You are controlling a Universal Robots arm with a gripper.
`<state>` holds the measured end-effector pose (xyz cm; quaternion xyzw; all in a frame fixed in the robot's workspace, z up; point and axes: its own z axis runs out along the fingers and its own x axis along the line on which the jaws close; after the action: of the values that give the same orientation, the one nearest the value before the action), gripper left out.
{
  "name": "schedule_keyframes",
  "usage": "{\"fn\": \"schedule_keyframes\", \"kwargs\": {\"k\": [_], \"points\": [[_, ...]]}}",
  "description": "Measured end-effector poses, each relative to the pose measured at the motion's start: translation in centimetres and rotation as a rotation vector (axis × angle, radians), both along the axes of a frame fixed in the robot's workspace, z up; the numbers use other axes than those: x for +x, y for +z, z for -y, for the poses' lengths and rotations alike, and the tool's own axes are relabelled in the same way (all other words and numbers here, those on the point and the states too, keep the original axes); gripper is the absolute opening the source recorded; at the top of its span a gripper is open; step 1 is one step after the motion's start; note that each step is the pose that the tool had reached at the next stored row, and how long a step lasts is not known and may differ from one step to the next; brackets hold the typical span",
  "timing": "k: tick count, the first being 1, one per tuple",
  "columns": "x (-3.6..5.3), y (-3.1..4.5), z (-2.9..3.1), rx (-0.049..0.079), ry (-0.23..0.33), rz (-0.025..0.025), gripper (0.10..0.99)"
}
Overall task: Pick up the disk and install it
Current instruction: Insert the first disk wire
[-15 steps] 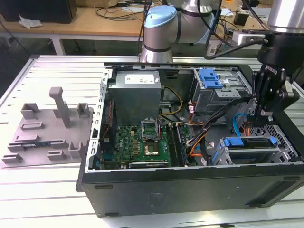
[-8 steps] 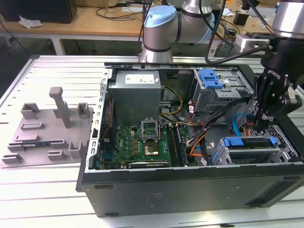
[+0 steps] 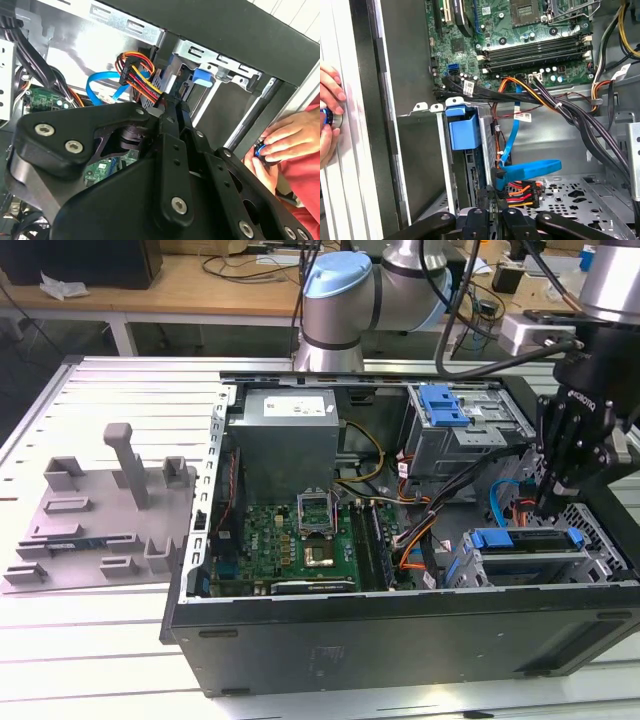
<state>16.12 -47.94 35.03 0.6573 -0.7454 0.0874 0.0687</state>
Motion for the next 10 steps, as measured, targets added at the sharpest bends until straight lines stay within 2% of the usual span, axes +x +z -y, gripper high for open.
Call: {"fn": "schedule_keyframes", "kwargs": {"k": [3,4,5,6,7,10], "points": [[0.1,0.01,0.01,0.0,0.0,-0.0014,0.169],[0.39,0.01,0.03,0.0,0.0,-0.0164,0.169],[0.8,0.0,0.12,0.005,0.0,-0.0471,0.169],[0.81,0.0,0.37,0.02,0.0,-0.0518,0.169],[0.82,-0.01,0.7,0.051,0.001,-0.0518,0.169],[0.82,0.0,1.17,0.099,0.003,-0.0507,0.169]]}}
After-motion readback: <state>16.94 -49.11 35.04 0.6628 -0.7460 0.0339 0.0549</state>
